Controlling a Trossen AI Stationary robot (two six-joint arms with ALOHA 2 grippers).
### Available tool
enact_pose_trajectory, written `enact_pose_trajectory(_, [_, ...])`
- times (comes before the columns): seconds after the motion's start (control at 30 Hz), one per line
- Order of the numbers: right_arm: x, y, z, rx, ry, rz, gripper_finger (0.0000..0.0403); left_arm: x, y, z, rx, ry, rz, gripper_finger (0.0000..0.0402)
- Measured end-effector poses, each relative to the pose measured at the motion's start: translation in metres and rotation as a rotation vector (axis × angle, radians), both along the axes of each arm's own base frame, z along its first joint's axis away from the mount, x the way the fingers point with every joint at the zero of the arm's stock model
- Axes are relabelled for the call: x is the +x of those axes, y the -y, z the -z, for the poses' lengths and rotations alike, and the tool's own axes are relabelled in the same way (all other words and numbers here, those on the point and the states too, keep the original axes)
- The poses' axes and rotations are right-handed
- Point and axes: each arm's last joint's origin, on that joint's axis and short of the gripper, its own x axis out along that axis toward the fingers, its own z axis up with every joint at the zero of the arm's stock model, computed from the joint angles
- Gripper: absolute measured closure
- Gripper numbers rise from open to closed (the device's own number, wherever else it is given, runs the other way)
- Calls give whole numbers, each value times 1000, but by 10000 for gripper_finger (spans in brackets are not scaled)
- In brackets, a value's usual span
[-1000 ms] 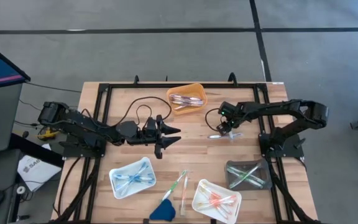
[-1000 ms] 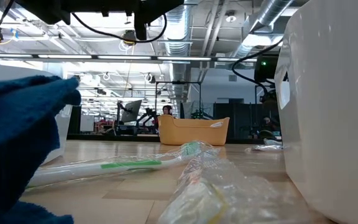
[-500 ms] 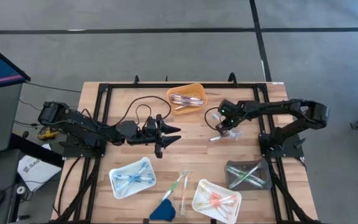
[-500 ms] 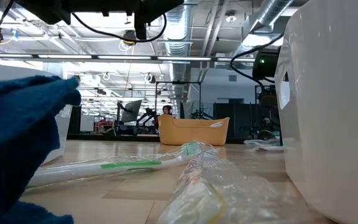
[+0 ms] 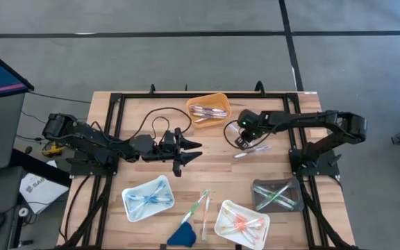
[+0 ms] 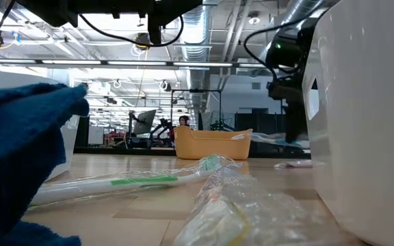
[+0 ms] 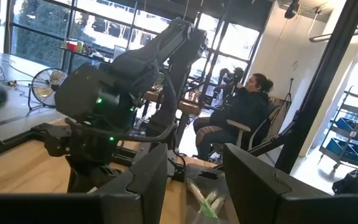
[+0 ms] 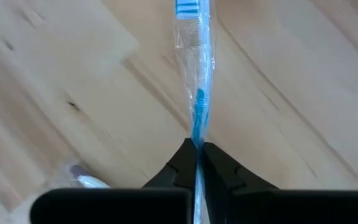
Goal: Pick & Place Toothbrushes
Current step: Put the blue toothbrush into the left white bin
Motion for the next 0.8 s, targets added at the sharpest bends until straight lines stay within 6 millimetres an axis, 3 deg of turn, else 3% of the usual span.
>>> enact_pose_trajectory(0.43, [33,-25,-31,-142,219,-237,401,0,0,1,8,-9,-1,253])
enact_pose_trajectory(0.8, [31,-75,-96,-260,644,-435,402,0,0,2,10,-20,-3,253])
